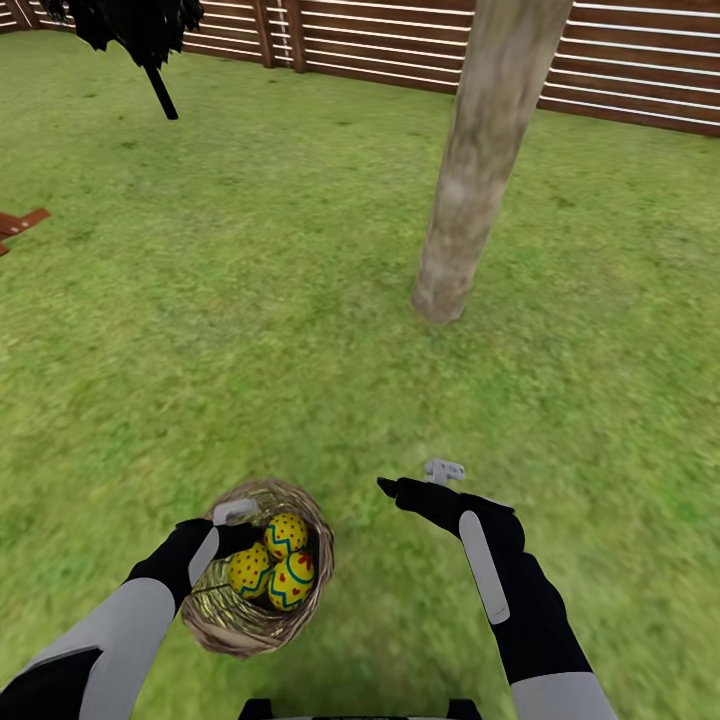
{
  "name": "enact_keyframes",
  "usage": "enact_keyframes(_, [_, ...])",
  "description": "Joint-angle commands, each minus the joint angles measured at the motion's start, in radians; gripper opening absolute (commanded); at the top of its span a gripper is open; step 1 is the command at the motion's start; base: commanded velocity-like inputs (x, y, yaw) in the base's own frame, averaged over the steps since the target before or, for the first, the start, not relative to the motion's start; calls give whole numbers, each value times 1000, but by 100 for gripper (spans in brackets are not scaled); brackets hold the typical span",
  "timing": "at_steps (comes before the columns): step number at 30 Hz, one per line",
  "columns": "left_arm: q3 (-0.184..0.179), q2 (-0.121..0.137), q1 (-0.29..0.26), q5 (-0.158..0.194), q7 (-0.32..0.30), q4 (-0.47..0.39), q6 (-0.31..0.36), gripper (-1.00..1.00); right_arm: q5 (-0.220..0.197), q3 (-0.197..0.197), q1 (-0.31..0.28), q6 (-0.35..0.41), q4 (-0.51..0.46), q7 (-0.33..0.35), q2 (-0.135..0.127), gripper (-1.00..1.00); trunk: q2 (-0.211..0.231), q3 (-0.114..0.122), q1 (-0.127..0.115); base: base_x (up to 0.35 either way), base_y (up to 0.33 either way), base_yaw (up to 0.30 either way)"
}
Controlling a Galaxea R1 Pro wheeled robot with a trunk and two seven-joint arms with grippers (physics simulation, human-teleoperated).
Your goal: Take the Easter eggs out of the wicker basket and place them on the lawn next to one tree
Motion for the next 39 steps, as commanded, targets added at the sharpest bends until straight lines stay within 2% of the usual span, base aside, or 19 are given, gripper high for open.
enact_keyframes(1, [7,0,0,0,-4,-2,6,100,6,-1,0,5,-1,6,0,100,-8,-4,4,-49,0,0])
enact_keyframes(10, [10,-1,0,6,-4,-1,7,100,6,-1,0,4,-1,6,0,100,-71,-32,38,-187,0,0])
enact_keyframes(39, [14,-4,0,8,-15,-1,8,100,6,-1,0,3,0,6,0,100,-274,-123,150,-4,0,0])
